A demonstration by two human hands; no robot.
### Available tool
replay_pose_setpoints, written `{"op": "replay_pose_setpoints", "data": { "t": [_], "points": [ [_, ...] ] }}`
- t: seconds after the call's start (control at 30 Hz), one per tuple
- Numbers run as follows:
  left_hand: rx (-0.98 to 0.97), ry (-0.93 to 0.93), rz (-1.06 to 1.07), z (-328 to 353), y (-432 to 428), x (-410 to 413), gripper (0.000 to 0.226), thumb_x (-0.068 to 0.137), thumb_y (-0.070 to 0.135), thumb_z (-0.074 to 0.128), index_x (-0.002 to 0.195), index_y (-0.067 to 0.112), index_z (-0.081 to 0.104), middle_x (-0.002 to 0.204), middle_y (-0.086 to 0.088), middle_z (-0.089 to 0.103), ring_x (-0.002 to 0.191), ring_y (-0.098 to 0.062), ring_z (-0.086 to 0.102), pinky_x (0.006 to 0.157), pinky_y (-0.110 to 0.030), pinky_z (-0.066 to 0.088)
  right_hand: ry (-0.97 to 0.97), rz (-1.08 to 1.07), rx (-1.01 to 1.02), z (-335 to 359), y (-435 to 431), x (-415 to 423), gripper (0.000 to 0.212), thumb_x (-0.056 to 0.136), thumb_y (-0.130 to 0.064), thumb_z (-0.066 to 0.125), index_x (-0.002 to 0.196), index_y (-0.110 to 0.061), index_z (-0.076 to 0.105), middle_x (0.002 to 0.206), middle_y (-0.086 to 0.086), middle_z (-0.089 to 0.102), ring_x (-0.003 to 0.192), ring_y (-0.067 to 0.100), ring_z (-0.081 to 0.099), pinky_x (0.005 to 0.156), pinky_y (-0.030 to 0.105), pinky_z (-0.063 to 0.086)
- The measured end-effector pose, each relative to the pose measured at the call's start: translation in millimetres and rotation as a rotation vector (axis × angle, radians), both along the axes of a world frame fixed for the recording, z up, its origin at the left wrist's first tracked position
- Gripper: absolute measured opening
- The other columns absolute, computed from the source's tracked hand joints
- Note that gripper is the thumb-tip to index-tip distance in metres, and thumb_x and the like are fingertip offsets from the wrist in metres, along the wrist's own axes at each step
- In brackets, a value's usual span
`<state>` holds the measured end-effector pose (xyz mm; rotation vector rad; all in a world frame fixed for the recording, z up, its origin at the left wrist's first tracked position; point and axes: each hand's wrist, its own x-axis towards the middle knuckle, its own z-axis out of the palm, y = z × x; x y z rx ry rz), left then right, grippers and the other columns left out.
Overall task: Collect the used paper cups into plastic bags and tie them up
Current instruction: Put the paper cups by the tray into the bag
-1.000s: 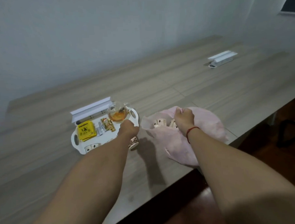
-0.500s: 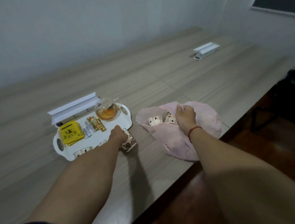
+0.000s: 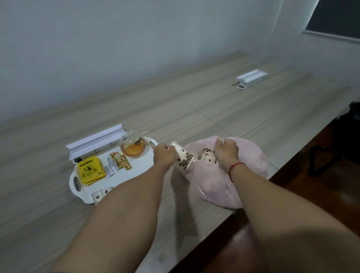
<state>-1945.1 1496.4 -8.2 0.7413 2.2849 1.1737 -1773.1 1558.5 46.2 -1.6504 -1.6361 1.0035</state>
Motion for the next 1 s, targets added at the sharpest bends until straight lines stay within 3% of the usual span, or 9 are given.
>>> {"op": "replay_pose_setpoints", "data": {
  "t": [0.07, 0.17, 0.3, 0.4, 0.5, 0.6, 0.67, 0.83, 1.0],
  "points": [
    [0.039, -0.149, 0.003, 4, 9, 18, 0.027, 0.081, 0.019, 0.046, 0.078, 0.0, 0.065, 0.086, -0.019, 0.071, 0.073, -0.033, 0.067, 0.059, -0.037, 0.055, -0.01, 0.007, -0.001, 4, 4, 6, 0.038, 0.096, -0.028, 0.043, 0.095, 0.005, 0.063, 0.113, 0.028, 0.063, 0.106, 0.038, 0.059, 0.087, 0.035, 0.045],
    [0.07, -0.302, 0.051, 7, 20, 42, 0.028, 0.087, 0.014, 0.045, 0.089, -0.005, 0.066, 0.086, -0.018, 0.069, 0.048, -0.023, 0.059, 0.036, -0.019, 0.045, -0.004, -0.006, -0.014, 9, 5, 10, 0.043, 0.096, -0.029, 0.043, 0.106, 0.008, 0.062, 0.117, 0.027, 0.063, 0.11, 0.037, 0.059, 0.09, 0.035, 0.045],
    [0.2, -0.559, 0.177, 13, 34, 73, 0.018, 0.093, 0.006, 0.04, 0.097, 0.005, 0.057, 0.076, -0.018, 0.063, 0.039, -0.019, 0.057, 0.04, -0.023, 0.052, 0.04, -0.002, -0.043, 14, 4, 16, 0.044, 0.094, -0.031, 0.044, 0.106, 0.008, 0.062, 0.115, 0.025, 0.064, 0.108, 0.037, 0.061, 0.085, 0.033, 0.045],
    [0.206, -0.631, 0.167, 15, 43, 90, 0.026, 0.094, 0.0, 0.041, 0.113, -0.004, 0.058, 0.073, -0.017, 0.065, 0.038, -0.018, 0.059, 0.045, -0.028, 0.056, 0.09, 0.005, -0.063, 13, 8, 21, 0.045, 0.092, -0.034, 0.043, 0.103, 0.005, 0.061, 0.115, 0.023, 0.065, 0.106, 0.037, 0.063, 0.092, 0.037, 0.05],
    [0.043, -0.564, -0.026, 20, 40, 108, 0.024, 0.095, 0.001, 0.047, 0.114, -0.004, 0.061, 0.09, -0.016, 0.065, 0.052, -0.018, 0.059, 0.038, -0.023, 0.047, 0.072, 0.011, -0.038, 13, 12, 28, 0.029, 0.097, -0.028, 0.042, 0.085, -0.004, 0.052, 0.109, 0.023, 0.064, 0.09, 0.026, 0.055, 0.078, 0.028, 0.04],
    [-0.173, -0.422, -0.16, 12, 37, 116, 0.017, 0.094, 0.01, 0.055, 0.108, 0.004, 0.061, 0.099, -0.014, 0.068, 0.061, -0.021, 0.062, 0.043, -0.024, 0.038, 0.077, 0.017, -0.035, 10, 17, 32, 0.035, 0.097, -0.026, 0.041, 0.065, -0.011, 0.043, 0.089, 0.015, 0.054, 0.083, 0.021, 0.046, 0.074, 0.026, 0.033],
    [-0.288, -0.319, -0.215, 7, 37, 118, 0.012, 0.089, 0.008, 0.061, 0.1, 0.005, 0.06, 0.106, -0.016, 0.072, 0.08, -0.023, 0.07, 0.049, -0.026, 0.04, 0.087, 0.015, -0.013, 11, 20, 34, 0.039, 0.095, -0.023, 0.042, 0.057, -0.015, 0.036, 0.081, 0.011, 0.049, 0.079, 0.021, 0.045, 0.072, 0.027, 0.033],
    [-0.331, -0.306, -0.224, 3, 40, 125, 0.034, 0.089, 0.023, 0.062, 0.116, 0.002, 0.059, 0.11, -0.013, 0.07, 0.08, -0.024, 0.065, 0.051, -0.027, 0.044, 0.099, 0.029, 0.004, 15, 21, 39, 0.043, 0.093, -0.02, 0.043, 0.052, -0.016, 0.032, 0.061, 0.001, 0.038, 0.074, 0.02, 0.041, 0.068, 0.029, 0.032],
    [-0.372, -0.068, -0.213, -2, 33, 131, 0.052, 0.068, 0.03, 0.084, 0.108, 0.004, 0.062, 0.103, -0.014, 0.07, 0.094, -0.03, 0.07, 0.064, -0.03, 0.052, 0.098, 0.07, -0.014, 14, 16, 44, 0.043, 0.094, -0.02, 0.043, 0.053, -0.015, 0.031, 0.056, -0.001, 0.035, 0.069, 0.021, 0.04, 0.065, 0.028, 0.032]
  ]
}}
